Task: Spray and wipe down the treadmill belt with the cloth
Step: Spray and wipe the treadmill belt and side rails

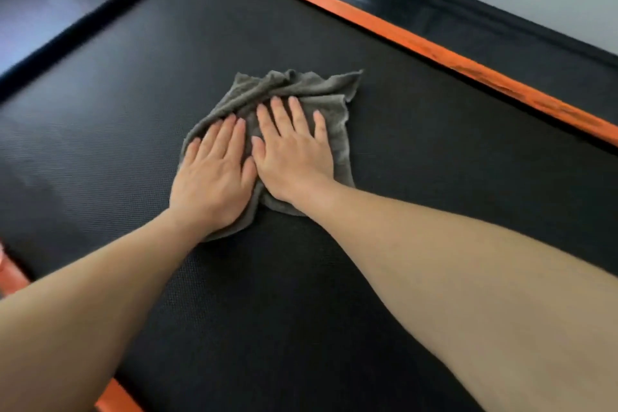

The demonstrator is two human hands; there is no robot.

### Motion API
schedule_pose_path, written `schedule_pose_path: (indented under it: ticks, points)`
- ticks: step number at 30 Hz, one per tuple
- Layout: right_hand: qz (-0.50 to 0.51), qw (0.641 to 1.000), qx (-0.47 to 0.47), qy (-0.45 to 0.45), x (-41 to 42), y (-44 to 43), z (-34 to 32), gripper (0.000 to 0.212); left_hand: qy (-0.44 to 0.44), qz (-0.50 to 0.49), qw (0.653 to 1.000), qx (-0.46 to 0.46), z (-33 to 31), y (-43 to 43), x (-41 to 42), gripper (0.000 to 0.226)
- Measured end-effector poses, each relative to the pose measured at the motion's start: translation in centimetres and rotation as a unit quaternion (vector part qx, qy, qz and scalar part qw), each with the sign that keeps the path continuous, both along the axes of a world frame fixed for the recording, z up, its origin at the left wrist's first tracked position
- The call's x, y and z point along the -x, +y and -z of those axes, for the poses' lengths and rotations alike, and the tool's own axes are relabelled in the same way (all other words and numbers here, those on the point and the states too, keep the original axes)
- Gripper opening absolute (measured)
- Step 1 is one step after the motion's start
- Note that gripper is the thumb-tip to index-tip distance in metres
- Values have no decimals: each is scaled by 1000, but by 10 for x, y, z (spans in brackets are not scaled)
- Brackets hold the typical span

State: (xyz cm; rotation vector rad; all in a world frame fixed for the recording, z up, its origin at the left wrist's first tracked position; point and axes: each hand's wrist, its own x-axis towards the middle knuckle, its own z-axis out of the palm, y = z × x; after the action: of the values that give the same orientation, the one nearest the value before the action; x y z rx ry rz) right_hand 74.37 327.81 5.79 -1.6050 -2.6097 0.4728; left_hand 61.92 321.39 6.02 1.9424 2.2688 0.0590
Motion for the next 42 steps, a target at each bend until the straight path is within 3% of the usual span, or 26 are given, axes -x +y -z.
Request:
schedule_pose_path:
  ticks: [5,11,15,20,25,28,31,33,37,42]
  points:
    - [-148,989,-19,-14,100,-13,0,54,11,-135,991,13,7,-33,92,64]
    - [-157,987,2,-14,70,-47,3,54,-11,-179,984,25,10,-60,57,65]
    - [-148,989,8,-22,-16,-69,-2,55,-14,-128,992,2,9,-83,-19,78]
    - [-84,994,9,-62,-169,-82,0,66,-48,-42,998,-20,19,-88,-157,69]
    - [74,992,23,-96,-357,-145,-2,67,-122,129,983,42,-4,-124,-326,66]
    - [169,981,27,-87,-408,-189,-3,67,-153,196,964,92,-6,-140,-373,65]
    - [235,969,-8,-77,-401,-209,-1,66,-152,204,965,67,-3,-142,-374,63]
    - [228,971,-6,-77,-374,-200,-3,66,-138,185,972,42,-3,-137,-350,62]
    - [95,993,-2,-69,-267,-154,-1,67,-83,83,993,-8,6,-123,-246,63]
    - [-56,997,-12,-45,-110,-100,-5,70,-27,-38,999,-5,2,-100,-96,71]
